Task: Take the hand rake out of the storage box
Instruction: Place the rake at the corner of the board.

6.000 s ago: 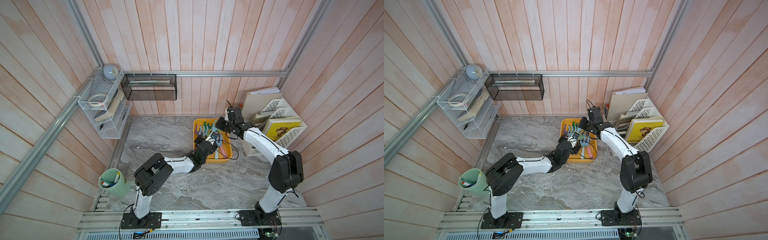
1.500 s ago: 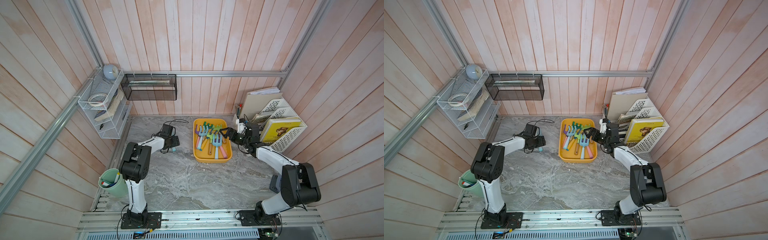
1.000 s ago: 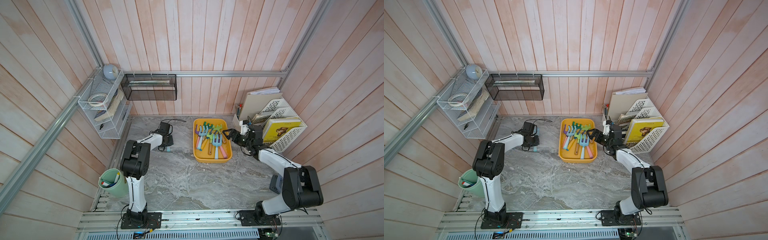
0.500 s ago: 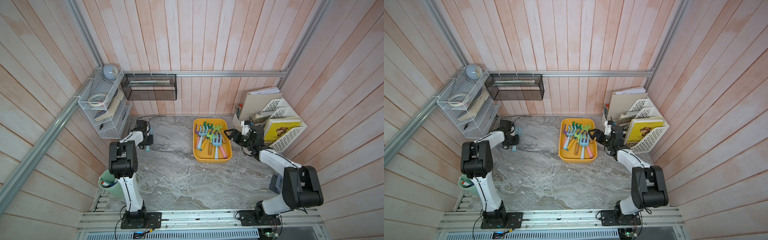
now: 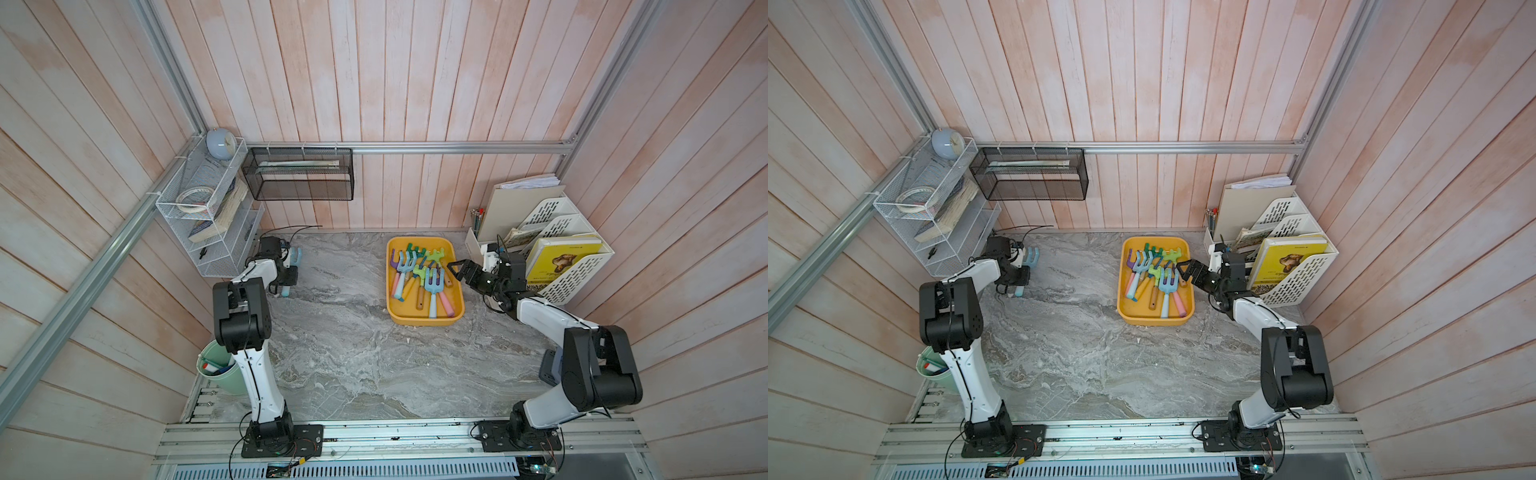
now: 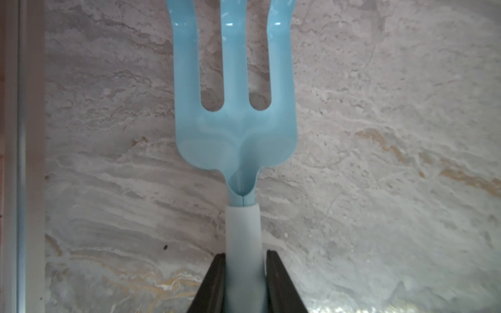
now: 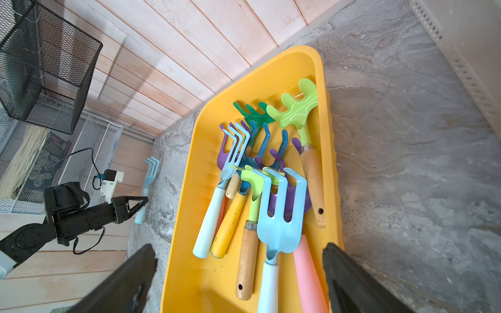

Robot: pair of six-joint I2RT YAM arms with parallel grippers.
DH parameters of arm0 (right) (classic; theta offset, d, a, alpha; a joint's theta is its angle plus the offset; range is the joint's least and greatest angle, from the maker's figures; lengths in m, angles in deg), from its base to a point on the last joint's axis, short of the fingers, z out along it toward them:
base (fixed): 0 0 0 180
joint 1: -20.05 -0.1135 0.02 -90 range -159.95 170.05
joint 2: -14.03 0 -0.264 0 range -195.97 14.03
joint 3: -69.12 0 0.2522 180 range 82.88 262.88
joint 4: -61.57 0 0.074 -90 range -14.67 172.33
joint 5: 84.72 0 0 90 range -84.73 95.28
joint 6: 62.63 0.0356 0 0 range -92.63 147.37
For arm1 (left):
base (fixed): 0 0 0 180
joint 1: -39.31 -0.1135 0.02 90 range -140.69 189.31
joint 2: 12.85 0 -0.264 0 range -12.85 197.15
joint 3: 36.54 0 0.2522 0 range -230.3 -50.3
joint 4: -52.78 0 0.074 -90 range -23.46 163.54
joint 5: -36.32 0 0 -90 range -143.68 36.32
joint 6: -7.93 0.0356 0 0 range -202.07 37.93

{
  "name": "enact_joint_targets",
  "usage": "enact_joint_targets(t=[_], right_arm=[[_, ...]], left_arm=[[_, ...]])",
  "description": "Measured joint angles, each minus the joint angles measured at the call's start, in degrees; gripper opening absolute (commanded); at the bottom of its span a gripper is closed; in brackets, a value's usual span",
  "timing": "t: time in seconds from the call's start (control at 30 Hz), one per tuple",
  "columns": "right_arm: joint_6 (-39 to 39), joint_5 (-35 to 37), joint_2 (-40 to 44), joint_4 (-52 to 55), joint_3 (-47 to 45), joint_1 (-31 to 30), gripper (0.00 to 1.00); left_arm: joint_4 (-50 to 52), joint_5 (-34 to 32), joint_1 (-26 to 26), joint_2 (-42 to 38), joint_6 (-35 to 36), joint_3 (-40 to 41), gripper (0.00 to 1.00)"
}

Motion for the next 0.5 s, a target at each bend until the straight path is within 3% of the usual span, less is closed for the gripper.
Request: enact_joint_targets(t=[0.07,0.1,0.17,0.33,0.37,0.5], right_arm=[[0.0,0.0,0.0,0.0,0.0,0.0,0.98],[0.0,0.0,0.0,0.0,0.0,0.0,0.98],[0.0,0.0,0.0,0.0,0.0,0.0,0.98],[0.0,0.0,0.0,0.0,0.0,0.0,0.98],[0.0,0.0,0.0,0.0,0.0,0.0,0.98],[-0.1,-0.1,0.1,-0.7,-0.1,0.0,0.98]], left_arm=[[0.0,0.0,0.0,0.8,0.0,-0.3,0.16],[0.0,0.0,0.0,0.8,0.0,-0.5,0.25],[0.0,0.1,0.0,0.8,0.0,-0.5,0.58],[0.9,0.0,0.1,0.8,-1.6,-0.6,0.81],[1.1,-0.3,0.2,0.7,-1.8,-0.6,0.97],[0.7,-2.5,1.9,-2.1,-4.6,1.0,1.0]])
